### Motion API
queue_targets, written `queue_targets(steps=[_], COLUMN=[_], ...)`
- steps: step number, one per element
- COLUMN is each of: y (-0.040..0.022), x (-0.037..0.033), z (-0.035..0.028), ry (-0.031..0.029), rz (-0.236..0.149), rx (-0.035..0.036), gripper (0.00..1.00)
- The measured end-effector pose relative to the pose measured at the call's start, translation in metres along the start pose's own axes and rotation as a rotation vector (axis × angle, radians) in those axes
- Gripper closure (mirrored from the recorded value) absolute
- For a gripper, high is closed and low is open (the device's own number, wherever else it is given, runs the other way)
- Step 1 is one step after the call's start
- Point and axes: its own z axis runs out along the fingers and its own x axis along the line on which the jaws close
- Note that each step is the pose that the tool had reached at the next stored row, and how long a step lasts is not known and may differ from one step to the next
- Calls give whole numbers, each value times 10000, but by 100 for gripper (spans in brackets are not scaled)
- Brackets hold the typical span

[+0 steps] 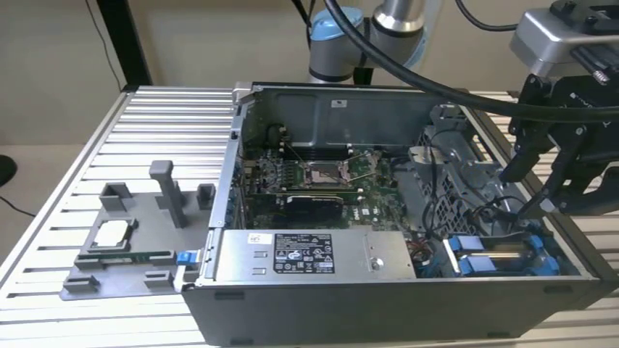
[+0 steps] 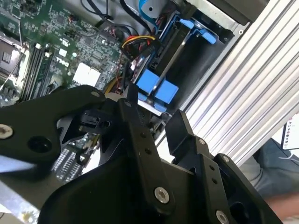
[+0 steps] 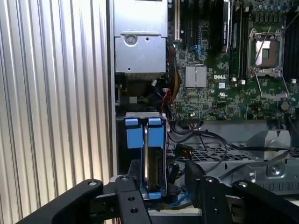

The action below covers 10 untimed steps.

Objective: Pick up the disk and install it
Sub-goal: 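Insert the disk into the insertion slot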

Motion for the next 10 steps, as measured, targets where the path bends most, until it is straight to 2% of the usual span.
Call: queue_targets(steps=[10], y=[-1], x=[1], z=[2], ry=[35], rz=[0], rx=[2], gripper=[0])
